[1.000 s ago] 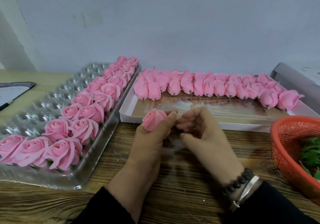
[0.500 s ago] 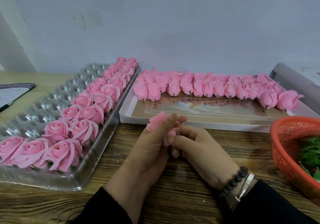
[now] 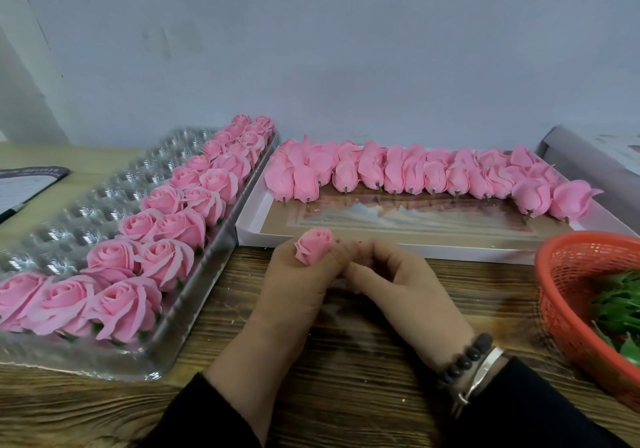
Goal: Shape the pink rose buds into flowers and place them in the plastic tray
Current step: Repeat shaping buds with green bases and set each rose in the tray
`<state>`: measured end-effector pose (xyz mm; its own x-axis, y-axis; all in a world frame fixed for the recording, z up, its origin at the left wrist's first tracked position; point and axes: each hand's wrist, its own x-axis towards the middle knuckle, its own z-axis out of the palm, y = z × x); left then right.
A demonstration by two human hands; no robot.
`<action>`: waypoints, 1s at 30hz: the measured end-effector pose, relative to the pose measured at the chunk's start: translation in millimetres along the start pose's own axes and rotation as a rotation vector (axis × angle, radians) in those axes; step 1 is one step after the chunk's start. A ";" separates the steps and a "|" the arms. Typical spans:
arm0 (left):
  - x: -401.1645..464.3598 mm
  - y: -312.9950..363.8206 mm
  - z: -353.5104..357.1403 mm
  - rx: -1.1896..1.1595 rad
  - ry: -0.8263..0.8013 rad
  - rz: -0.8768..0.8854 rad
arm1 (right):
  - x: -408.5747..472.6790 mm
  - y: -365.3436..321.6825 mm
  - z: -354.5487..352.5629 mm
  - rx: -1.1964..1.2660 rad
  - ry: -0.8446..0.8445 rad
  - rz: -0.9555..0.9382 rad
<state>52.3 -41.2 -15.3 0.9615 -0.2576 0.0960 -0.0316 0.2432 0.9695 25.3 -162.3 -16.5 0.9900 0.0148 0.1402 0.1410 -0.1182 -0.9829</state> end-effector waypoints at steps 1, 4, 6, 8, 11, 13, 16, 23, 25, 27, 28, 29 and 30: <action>0.8 -0.5 -1.1 0.074 0.028 0.054 | 0.6 0.4 -0.5 -0.029 0.044 -0.036; 1.8 -0.3 -2.7 0.294 0.088 0.156 | -0.8 -3.5 -1.2 -0.037 0.048 -0.134; 3.1 -1.0 -4.1 0.403 0.110 0.165 | -2.5 -3.5 -2.1 -0.113 -0.007 -0.173; 4.0 -2.7 -6.0 0.598 0.098 0.159 | -2.8 -1.4 -2.6 -0.337 -0.038 -0.198; 3.9 -5.6 -5.9 0.832 0.019 0.184 | -1.2 -0.9 -3.3 -0.443 -0.048 -0.223; 2.9 -7.4 -4.1 0.903 -0.013 0.214 | -0.8 -1.6 -3.7 -0.408 -0.060 -0.209; 3.6 -11.0 -5.4 0.924 -0.048 0.210 | -0.9 -1.4 -5.8 -0.357 -0.096 -0.187; 4.9 -9.0 -7.7 0.785 -0.190 0.110 | -2.1 -10.1 -12.1 -0.234 -0.212 -0.166; 5.4 -7.8 -9.1 0.728 -0.233 0.089 | -2.8 -12.1 -12.9 -0.233 -0.240 -0.173; 5.4 -6.3 -10.8 0.694 -0.241 0.070 | -3.3 -13.9 -13.9 -0.254 -0.267 -0.181; 5.2 -5.5 -11.4 0.674 -0.244 0.053 | -3.5 -14.2 -14.6 -0.277 -0.272 -0.184; 5.4 -4.5 -12.1 0.661 -0.254 0.034 | -3.1 -13.7 -15.5 -0.316 -0.272 -0.187; 5.5 -3.8 -12.4 0.661 -0.266 0.018 | -2.4 -12.7 -16.3 -0.361 -0.268 -0.191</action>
<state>61.0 -31.9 -21.3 0.8628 -0.4986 0.0838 -0.2870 -0.3466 0.8930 21.2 -177.1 -2.3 0.9187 0.3196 0.2319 0.3576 -0.4244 -0.8319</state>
